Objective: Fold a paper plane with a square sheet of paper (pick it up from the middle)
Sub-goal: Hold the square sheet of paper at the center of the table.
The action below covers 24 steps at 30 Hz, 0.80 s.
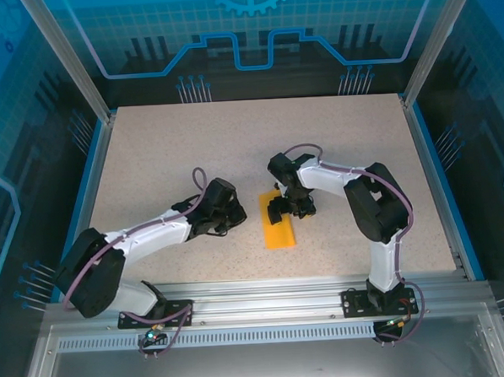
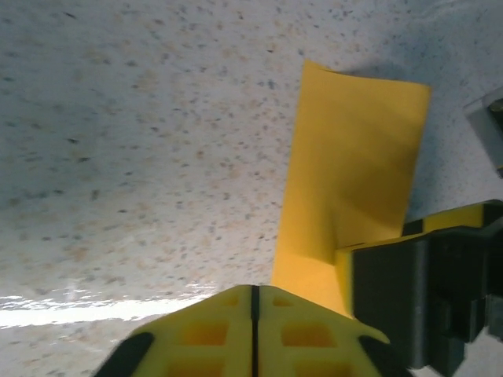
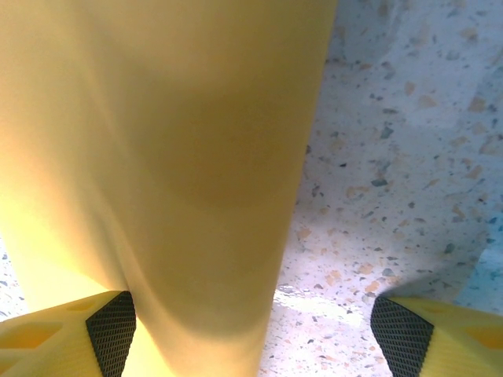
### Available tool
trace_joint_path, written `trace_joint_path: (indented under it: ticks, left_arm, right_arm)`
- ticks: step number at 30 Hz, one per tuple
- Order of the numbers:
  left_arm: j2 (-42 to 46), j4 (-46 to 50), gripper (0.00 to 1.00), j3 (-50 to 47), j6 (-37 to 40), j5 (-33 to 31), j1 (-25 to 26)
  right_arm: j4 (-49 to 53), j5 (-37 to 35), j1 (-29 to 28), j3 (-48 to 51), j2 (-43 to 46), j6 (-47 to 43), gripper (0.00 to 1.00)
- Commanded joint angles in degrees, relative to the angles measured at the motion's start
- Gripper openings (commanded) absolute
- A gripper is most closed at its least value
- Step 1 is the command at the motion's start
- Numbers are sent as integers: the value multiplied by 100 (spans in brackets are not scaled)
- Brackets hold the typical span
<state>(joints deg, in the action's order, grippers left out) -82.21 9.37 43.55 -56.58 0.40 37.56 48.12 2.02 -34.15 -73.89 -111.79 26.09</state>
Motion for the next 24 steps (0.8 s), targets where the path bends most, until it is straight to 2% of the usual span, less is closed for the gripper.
trace_joint_path:
  ticks: [1,13,24]
  left_arm:
    - [-300,-341,0,256,92,469,23]
    - [-1375,-593,0,849,-260,742,155]
    - [-1995,-401,0,1191,-477,667,242]
  right_arm:
    - [-219,-35,-57,261,-515,10,85]
    - [-413,139,-3,409,-481,108,85]
    - [-564,314,-3,527,-470,167,85]
